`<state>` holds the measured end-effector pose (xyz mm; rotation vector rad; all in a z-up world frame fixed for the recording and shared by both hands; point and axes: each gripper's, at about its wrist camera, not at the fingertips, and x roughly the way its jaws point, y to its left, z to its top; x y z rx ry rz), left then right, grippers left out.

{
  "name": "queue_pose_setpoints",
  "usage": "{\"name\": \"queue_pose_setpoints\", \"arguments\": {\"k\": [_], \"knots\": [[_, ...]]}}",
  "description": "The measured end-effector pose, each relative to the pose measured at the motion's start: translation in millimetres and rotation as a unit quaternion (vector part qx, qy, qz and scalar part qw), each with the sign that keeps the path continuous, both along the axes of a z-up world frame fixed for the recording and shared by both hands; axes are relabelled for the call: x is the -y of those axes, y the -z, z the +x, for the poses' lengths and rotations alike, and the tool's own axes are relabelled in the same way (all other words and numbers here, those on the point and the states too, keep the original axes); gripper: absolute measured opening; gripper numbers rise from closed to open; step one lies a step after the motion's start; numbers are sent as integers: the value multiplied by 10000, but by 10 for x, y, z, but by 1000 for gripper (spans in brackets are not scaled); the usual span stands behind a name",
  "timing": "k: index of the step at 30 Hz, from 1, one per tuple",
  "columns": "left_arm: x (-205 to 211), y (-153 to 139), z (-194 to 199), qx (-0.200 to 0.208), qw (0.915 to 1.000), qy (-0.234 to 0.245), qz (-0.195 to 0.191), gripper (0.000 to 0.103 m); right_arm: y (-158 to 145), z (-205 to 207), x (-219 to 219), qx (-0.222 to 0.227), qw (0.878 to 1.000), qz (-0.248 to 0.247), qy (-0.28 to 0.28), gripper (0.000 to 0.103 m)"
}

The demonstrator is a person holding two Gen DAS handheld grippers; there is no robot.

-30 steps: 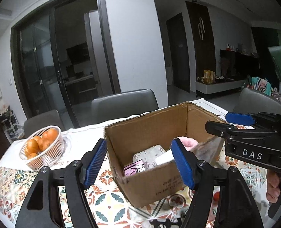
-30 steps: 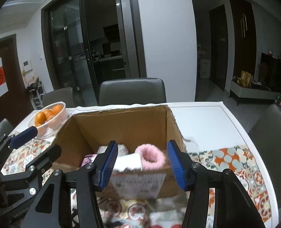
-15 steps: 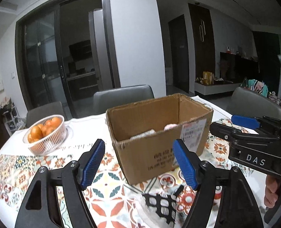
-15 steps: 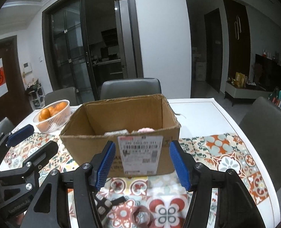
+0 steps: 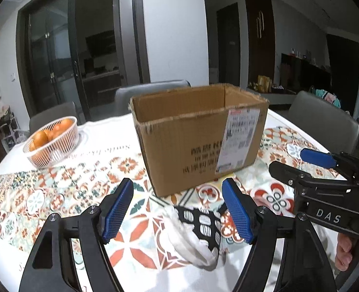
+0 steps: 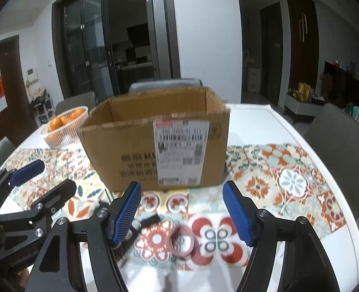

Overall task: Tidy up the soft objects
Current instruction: 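Withdraw both tools toward the patterned pouch and pink hair ties, then grasp the black-and-white patterned pouch with the left tool while the right tool grasps the pink hair ties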

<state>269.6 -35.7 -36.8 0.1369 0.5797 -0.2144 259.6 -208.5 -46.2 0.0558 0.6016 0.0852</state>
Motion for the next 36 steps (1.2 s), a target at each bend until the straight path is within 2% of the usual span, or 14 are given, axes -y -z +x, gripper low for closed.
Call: {"name": "queue_pose_setpoints", "arguments": {"k": [7, 11, 15, 26, 34, 36], "knots": [[-8, 194, 27, -251, 9997, 15, 45, 79, 260, 11, 7, -373, 9993, 69, 30, 71], [-54, 291, 78, -433, 9991, -7, 6, 82, 386, 43, -51, -554, 9984, -65, 33, 71], [-107, 414, 146, -736, 9971, -104, -161, 82, 515, 73, -96, -716, 9971, -215, 159, 71], [-95, 678, 180, -1261, 9909, -97, -460, 81, 797, 122, -57, -1160, 9932, 71, 111, 71], [-50, 769, 234, -1463, 9875, -25, -583, 58, 872, 167, -23, -1235, 9922, 124, 109, 70], [-32, 769, 236, -1470, 9873, 9, -602, 49, 883, 171, -26, -1230, 9923, 93, 120, 67]]}}
